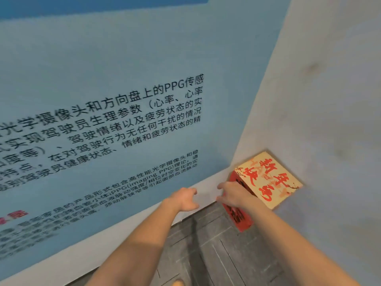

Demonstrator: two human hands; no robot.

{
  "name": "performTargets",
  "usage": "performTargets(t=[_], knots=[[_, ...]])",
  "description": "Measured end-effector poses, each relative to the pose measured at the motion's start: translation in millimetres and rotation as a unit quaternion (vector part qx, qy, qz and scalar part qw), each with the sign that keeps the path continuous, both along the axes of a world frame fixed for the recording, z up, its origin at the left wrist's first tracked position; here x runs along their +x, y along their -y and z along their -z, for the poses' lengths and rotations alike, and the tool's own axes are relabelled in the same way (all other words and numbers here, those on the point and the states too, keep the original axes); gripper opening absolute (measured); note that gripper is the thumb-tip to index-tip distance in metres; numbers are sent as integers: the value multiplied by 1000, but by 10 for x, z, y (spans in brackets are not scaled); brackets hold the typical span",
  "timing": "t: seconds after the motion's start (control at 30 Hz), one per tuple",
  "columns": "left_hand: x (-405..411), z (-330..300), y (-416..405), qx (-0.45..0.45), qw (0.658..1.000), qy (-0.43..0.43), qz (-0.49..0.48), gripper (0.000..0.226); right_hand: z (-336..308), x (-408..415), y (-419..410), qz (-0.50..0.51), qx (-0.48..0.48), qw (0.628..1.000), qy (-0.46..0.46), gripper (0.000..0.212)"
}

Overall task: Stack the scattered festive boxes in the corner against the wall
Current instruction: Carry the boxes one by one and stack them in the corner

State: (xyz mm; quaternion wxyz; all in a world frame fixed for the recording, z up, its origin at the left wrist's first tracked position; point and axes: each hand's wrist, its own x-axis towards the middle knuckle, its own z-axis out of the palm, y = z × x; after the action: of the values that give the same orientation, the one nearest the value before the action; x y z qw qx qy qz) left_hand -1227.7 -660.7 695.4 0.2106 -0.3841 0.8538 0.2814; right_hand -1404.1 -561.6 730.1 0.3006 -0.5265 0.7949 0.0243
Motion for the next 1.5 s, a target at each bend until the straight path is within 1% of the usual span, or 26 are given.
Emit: performTargets(t=[0.1,0.2,0.27,0.3,0.4,0.5,0.63,0.77,0.83,0.97,1.1,1.17,1.3,1.4,1.5], knots=[[722,-299,-125,-17,996,-6,-86,62,-344,542,165,-88,-2,996,0,59],[1592,-522,-345,-28,984,-1,-175,60,-558,1287,302,-174,-13,985,4,59],[2221,-590,-508,-35,970,5,-240,60,-702,1856,363,-231,-9,973,17,59],[2667,-646,-651,-36,958,10,-283,60,-771,2279,385,-275,-7,961,20,58],[3552,-741,-977,-41,926,8,-375,57,-917,3132,427,-370,-8,929,15,56],[4641,-867,-1502,-39,877,17,-478,55,-1034,4322,367,-463,-12,886,26,56],[6039,-868,-2207,-42,801,9,-597,62,-1105,5925,200,-579,-17,814,33,57],[7237,-904,-2945,-52,723,13,-689,53,-1075,7522,-109,-669,-12,742,32,55],[7836,-890,-3284,-50,681,11,-731,52,-1063,8302,-310,-703,-8,710,33,55],[9024,-875,-3861,-53,580,0,-813,52,-1048,9800,-643,-758,2,651,38,56],[9998,-918,-4212,-58,498,-5,-865,56,-997,11050,-884,-787,15,614,51,57],[10347,-968,-4247,-63,477,-12,-877,56,-989,11513,-922,-798,18,600,59,59],[11094,-921,-4126,-61,444,-12,-894,57,-940,12488,-860,-823,13,564,70,56],[11626,-830,-3915,-61,419,-10,-906,59,-835,13208,-660,-840,10,538,75,55],[12130,-737,-3678,-59,381,-6,-922,59,-715,13940,-399,-849,22,522,76,55]])
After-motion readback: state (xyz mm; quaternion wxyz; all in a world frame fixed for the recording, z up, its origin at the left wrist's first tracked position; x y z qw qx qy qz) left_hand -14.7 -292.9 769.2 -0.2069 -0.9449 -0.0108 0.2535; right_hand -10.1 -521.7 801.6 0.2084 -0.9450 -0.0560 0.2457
